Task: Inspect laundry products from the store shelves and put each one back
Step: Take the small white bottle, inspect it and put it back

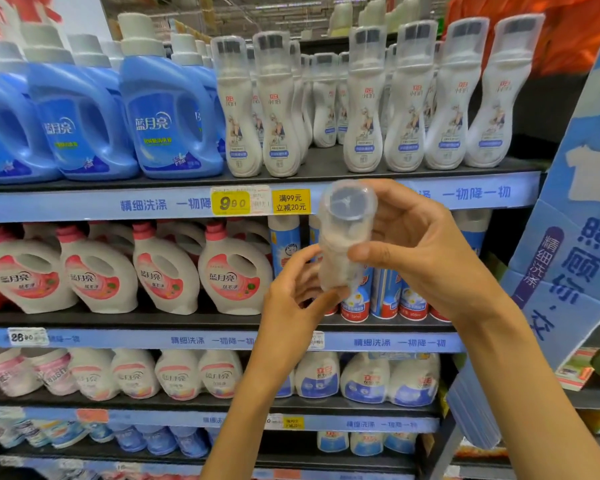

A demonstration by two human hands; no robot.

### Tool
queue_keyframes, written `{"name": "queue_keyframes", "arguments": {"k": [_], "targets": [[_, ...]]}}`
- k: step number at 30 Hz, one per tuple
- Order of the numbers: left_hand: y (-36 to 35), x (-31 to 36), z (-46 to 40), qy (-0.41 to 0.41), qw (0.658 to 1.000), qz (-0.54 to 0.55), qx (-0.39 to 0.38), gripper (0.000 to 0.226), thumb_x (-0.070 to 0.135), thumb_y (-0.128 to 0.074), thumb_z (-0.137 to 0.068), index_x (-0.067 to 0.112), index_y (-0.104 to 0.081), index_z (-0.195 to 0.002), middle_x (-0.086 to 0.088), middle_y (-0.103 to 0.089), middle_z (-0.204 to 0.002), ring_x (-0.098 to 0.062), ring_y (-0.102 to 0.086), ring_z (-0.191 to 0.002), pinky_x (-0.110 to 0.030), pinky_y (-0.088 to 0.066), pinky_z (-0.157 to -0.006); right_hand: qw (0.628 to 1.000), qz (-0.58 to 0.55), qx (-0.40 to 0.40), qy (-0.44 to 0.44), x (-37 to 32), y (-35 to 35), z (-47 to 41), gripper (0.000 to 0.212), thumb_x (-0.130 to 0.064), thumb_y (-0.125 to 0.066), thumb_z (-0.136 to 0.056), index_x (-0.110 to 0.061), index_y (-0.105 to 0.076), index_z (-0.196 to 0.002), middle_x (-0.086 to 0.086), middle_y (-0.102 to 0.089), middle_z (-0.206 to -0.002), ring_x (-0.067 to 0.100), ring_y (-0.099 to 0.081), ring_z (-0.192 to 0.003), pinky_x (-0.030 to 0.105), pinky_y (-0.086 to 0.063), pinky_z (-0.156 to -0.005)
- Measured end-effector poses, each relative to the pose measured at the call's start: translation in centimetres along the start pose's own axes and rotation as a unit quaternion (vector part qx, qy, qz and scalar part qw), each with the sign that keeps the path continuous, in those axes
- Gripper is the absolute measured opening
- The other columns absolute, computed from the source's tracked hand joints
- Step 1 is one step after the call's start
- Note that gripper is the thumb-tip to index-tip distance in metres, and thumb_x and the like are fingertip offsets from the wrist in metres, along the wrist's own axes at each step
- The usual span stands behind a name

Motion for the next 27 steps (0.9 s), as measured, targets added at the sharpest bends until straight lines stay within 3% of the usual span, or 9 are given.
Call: {"name": "queue_keyframes", "arguments": {"k": [5,9,14,18,21,24,27], "targets": [[0.0,1.5,-1.7,-0.032,0.998,-0.032,0.032,0.027,0.019,-0.066,-0.087,0.020,-0.061,-0.114,0.010,-0.070,-0.104,-0.002,-0.066,-0.096,-0.016,-0.050,-0.078,0.996,0.034,0.081,0.013,-1.6,0.9,-3.0,0.052,-0.014,-0.067,-0.078,-0.011,-0.051,-0.128,0.001,-0.069,-0.116,0.013,-0.065,-0.109,0.024,-0.052,-0.086],[0.6,4.5,-4.3,-0.102,0.980,-0.120,0.124,0.029,0.031,-0.065,-0.087,0.023,-0.061,-0.114,0.009,-0.062,-0.111,-0.002,-0.060,-0.100,-0.013,-0.047,-0.079,0.984,0.093,0.134,0.066,-3.8,1.2,-5.9,0.046,-0.008,-0.062,-0.088,-0.006,-0.047,-0.131,-0.002,-0.067,-0.111,0.006,-0.066,-0.102,0.020,-0.052,-0.083],[1.2,6.9,-7.4,-0.155,0.955,-0.151,0.204,0.029,0.028,-0.067,-0.088,0.023,-0.057,-0.115,0.008,-0.064,-0.109,-0.004,-0.061,-0.100,-0.025,-0.052,-0.085,0.966,0.142,0.179,0.124,-5.4,1.5,-9.0,0.039,-0.009,-0.062,-0.091,-0.002,-0.052,-0.129,0.008,-0.064,-0.119,0.012,-0.066,-0.100,0.024,-0.053,-0.083],[1.1,6.9,-9.2,-0.155,0.945,-0.160,0.241,0.031,0.027,-0.070,-0.086,0.021,-0.057,-0.113,0.005,-0.064,-0.106,-0.009,-0.062,-0.098,-0.014,-0.049,-0.076,0.946,0.205,0.209,0.138,-5.3,2.1,-11.0,0.043,-0.012,-0.068,-0.087,-0.001,-0.055,-0.127,0.010,-0.065,-0.117,0.017,-0.065,-0.102,0.033,-0.054,-0.088],[1.0,6.1,-9.8,-0.139,0.941,-0.160,0.263,0.033,0.027,-0.069,-0.087,0.018,-0.057,-0.116,0.002,-0.064,-0.108,-0.011,-0.061,-0.100,-0.016,-0.050,-0.078,0.933,0.244,0.228,0.133,-4.5,2.5,-12.0,0.045,-0.016,-0.071,-0.085,-0.001,-0.057,-0.125,0.009,-0.065,-0.115,0.017,-0.064,-0.104,0.035,-0.054,-0.088],[0.7,5.8,-9.9,-0.156,0.932,-0.178,0.274,0.026,0.025,-0.068,-0.087,0.016,-0.059,-0.109,0.003,-0.064,-0.101,-0.013,-0.061,-0.094,-0.026,-0.051,-0.078,0.918,0.282,0.240,0.145,-4.1,2.9,-12.3,0.045,-0.022,-0.072,-0.084,-0.005,-0.059,-0.124,0.002,-0.065,-0.111,0.012,-0.063,-0.097,0.032,-0.055,-0.082],[0.5,5.8,-9.9,-0.175,0.918,-0.206,0.289,0.027,0.025,-0.066,-0.089,0.014,-0.057,-0.112,0.003,-0.058,-0.104,-0.011,-0.058,-0.091,-0.017,-0.048,-0.077,0.890,0.333,0.260,0.173,-4.3,2.8,-12.2,0.057,-0.028,-0.073,-0.082,-0.006,-0.051,-0.130,-0.002,-0.059,-0.114,0.007,-0.059,-0.100,0.022,-0.052,-0.082]]}}
Point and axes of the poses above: each hand's wrist, its own z-axis away from the middle knuckle, its own y-axis out of the back of the hand, x = y × z, the point moved 5 cm from there along -z, towards the middle knuckle
